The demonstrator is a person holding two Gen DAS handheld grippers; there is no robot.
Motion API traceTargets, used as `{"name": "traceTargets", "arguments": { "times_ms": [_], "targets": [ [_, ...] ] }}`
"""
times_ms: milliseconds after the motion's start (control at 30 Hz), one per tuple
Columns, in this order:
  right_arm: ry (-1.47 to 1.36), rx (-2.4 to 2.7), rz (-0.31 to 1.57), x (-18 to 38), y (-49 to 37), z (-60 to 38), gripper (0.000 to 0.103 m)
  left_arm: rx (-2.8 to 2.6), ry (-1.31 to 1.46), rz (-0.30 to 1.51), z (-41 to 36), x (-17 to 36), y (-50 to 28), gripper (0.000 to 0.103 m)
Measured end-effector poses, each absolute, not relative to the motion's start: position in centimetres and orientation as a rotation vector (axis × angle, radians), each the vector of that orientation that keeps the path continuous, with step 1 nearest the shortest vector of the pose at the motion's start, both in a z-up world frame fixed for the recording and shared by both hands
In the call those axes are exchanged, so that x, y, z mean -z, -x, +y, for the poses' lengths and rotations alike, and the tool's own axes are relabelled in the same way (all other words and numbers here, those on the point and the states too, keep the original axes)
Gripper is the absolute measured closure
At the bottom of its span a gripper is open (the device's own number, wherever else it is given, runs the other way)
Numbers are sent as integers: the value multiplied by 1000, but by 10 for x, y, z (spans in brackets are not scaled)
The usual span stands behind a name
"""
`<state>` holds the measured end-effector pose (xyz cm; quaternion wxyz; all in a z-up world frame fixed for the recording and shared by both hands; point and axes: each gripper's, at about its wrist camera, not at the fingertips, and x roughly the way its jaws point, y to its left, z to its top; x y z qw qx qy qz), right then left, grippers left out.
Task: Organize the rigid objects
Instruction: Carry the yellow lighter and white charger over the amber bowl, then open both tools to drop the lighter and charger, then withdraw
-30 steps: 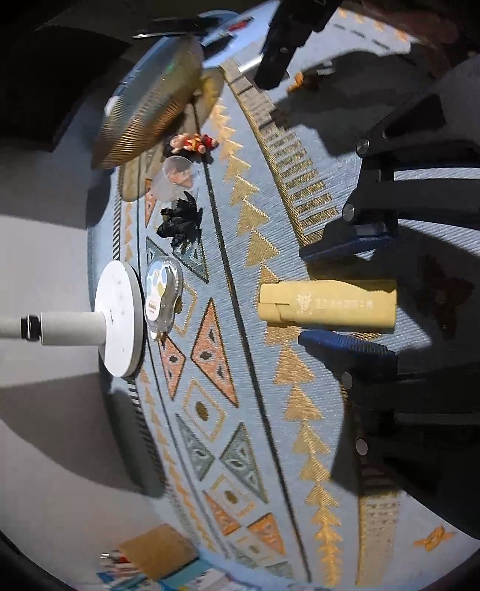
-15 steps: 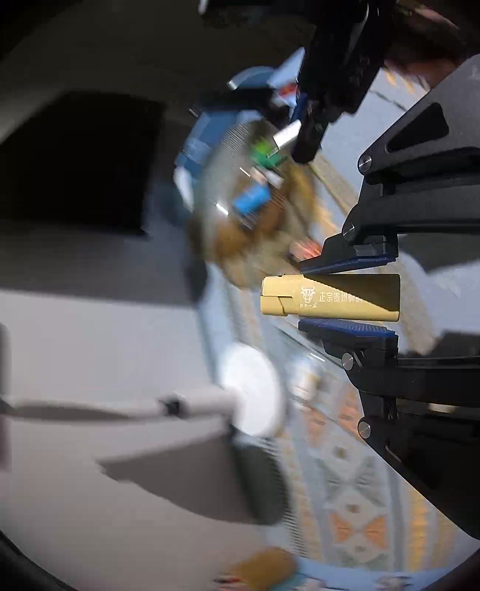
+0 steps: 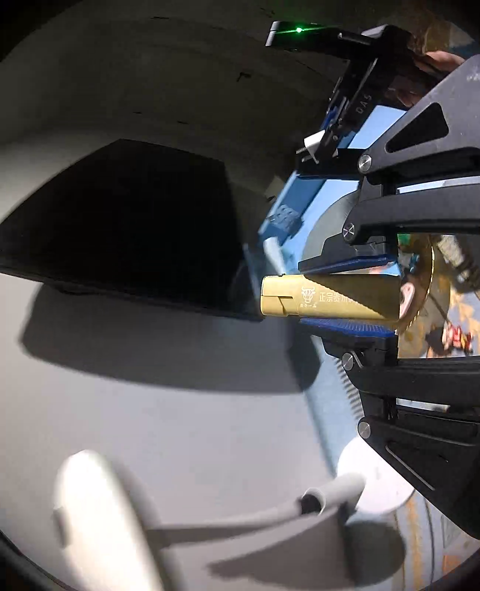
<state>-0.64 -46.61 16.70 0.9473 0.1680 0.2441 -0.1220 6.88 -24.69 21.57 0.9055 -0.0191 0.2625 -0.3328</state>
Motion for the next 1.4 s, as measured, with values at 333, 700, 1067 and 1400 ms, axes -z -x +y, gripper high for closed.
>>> {"name": "traceTargets", "arguments": {
  "times_ms": [333,700,1067,1400],
  "targets": [
    [-449,249,756,-84,-45,-476,76,679,-12,780,-320,-110,-100,82],
    [-520,292,848,-55,-77,-495,67,662,-56,840,-339,-84,-118,65],
    [-354,216,715,-127,-20,-436,45,596,16,671,-243,-153,-55,40],
    [-187,58,629,-172,27,-325,42,462,34,486,-137,-210,39,30]
  ]
}}
